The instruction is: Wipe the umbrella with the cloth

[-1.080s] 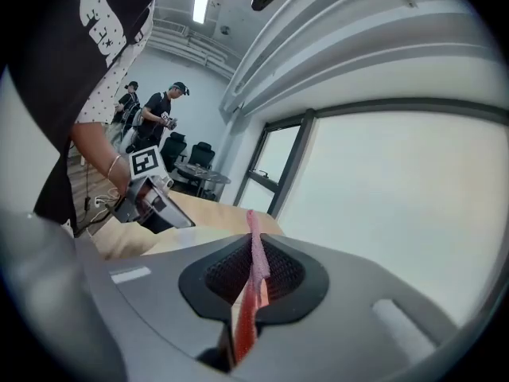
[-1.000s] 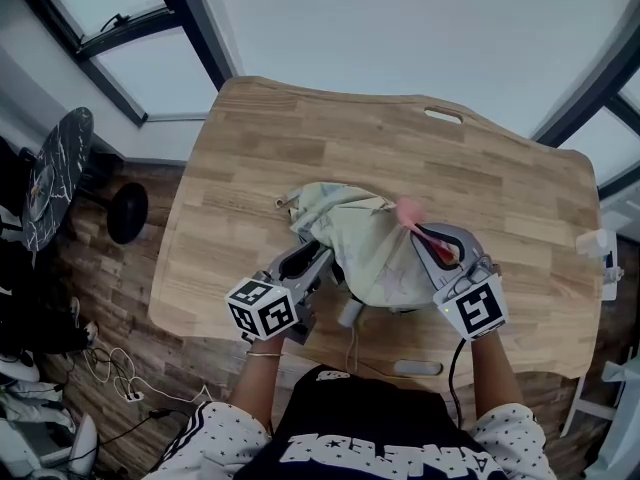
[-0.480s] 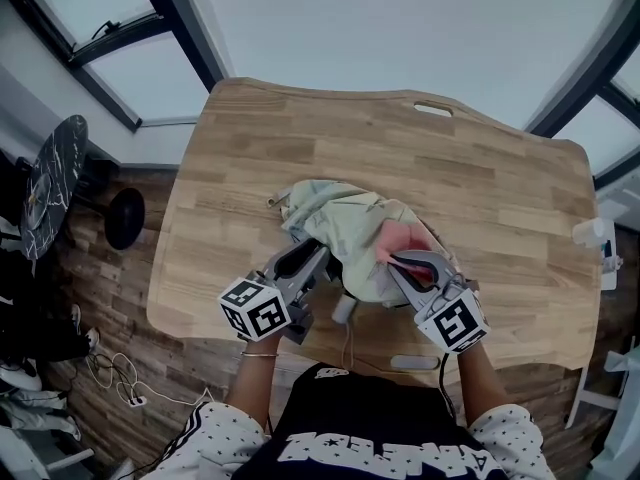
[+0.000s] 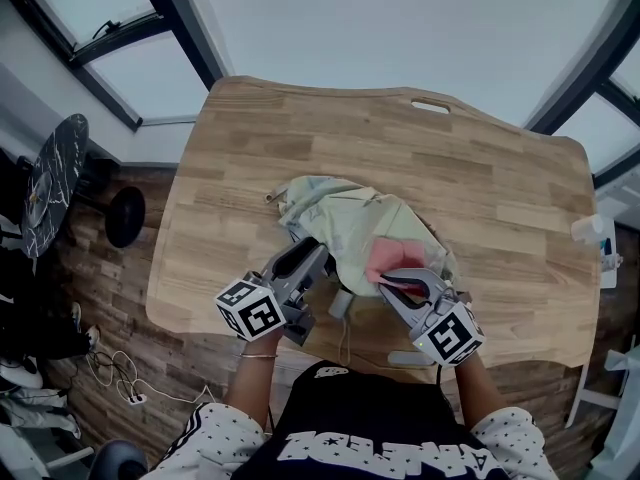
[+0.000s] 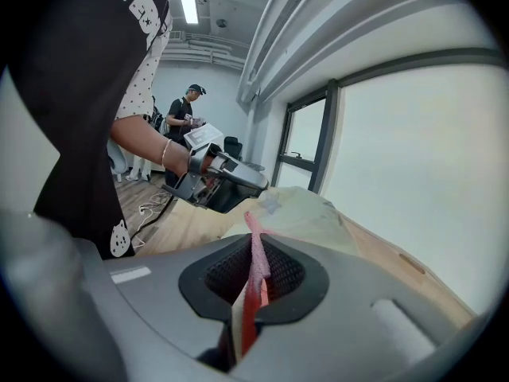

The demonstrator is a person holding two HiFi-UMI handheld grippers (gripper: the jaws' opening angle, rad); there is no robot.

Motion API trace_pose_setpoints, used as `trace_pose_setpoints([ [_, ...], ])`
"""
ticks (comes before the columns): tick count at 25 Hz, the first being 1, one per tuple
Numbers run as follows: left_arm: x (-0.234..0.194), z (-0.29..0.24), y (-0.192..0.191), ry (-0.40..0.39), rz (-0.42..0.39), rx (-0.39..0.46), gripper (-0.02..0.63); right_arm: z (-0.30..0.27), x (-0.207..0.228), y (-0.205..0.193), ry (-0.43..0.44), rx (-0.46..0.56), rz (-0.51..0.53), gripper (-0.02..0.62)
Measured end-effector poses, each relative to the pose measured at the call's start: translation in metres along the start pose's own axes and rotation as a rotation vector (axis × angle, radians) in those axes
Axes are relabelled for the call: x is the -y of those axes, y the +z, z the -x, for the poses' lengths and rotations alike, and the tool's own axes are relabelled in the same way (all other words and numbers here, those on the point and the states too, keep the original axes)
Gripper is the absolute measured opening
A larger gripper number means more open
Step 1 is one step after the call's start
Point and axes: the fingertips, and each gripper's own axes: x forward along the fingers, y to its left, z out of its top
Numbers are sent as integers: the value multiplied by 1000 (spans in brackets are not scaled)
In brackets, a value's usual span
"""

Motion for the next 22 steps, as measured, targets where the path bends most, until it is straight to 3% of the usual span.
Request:
trace_pose_setpoints([
  [6, 2, -4, 4, 9, -39, 6, 109, 2, -22, 1, 78, 21, -27, 26],
  [11, 1, -5, 6, 33, -75, 10, 40, 4, -46, -3, 179, 31, -68, 26],
  [14, 3, -8, 3, 28, -90, -14, 1, 10, -44, 13, 193, 112, -93, 26],
  [18, 6, -9, 3, 27, -93, -14, -2, 30, -13, 38, 97, 228, -166, 26],
  [22, 12, -9, 3, 22, -89, -4, -2, 56, 33, 46, -62, 221, -172, 26],
])
